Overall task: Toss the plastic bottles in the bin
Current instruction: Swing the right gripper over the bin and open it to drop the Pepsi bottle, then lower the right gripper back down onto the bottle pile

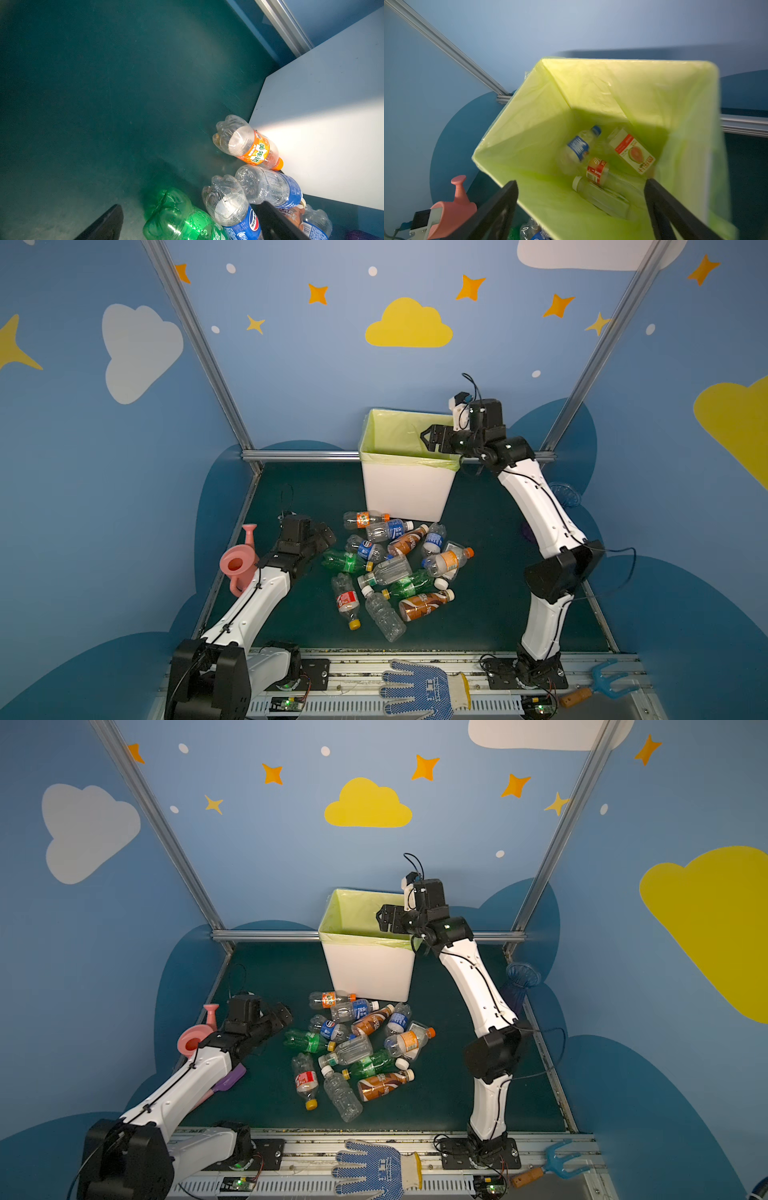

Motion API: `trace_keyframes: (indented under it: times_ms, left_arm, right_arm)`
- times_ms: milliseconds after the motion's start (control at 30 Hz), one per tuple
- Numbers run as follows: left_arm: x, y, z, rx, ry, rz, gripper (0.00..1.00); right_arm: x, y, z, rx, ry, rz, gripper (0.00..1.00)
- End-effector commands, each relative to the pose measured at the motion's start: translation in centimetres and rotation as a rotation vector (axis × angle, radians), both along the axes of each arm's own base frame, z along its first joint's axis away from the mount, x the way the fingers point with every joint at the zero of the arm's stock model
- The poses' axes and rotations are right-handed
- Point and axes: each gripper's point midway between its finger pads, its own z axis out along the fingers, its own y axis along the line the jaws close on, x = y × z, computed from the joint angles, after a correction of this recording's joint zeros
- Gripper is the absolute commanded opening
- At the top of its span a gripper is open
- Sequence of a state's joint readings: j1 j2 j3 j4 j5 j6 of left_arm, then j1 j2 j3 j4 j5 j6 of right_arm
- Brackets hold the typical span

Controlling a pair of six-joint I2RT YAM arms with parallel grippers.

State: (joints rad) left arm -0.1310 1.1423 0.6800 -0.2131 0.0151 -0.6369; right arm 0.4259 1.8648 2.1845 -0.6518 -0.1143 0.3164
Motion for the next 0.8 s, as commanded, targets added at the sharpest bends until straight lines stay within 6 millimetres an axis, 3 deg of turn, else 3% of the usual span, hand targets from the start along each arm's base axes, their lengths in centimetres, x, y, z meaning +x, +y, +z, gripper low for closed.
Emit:
trace_keyframes:
  times_ms: [0, 100, 200, 400, 533, 633, 767]
  left_arm:
    - [-0.5, 0.1, -0.3, -0.009, 0.003, 0.003, 1.00]
    - [-0.6, 0.1, -0.3, -0.006, 0.005, 0.002, 1.00]
    - [-0.7, 0.2, -0.3, -0.006, 0.006, 0.004, 1.00]
    - [-1.4, 0.3, -0.7, -0.012, 0.005, 0.012, 1.00]
    - [-1.7, 0.5, -0.9, -0.005, 0.004, 0.019, 1.00]
    - [-1.7, 0.5, -1.2, -0.009, 0.003, 0.022, 1.00]
    - [-1.5, 0.1, -1.5, -0.023, 0.010, 0.011, 1.00]
  right_arm:
    - [-6.3, -5.3, 13.2, 0.070, -0.329, -0.096, 0.95]
    - [-7.8, -6.9, 11.9, 0.054, -0.308, -0.137, 0.95]
    - [-8.7, -8.8, 8.1, 0.048, -0.201, -0.214, 0.95]
    - [-12.0, -11.1, -6.0, 0.138, 0.153, -0.340, 0.97]
    - [-15.9, -11.8, -14.2, 0.211, 0.369, -0.403, 0.97]
    - [-18.4, -11.6, -17.9, 0.300, 0.471, -0.426, 0.97]
    - [-20.7, -11.0, -21.3, 0.352, 0.579, -0.443, 0.97]
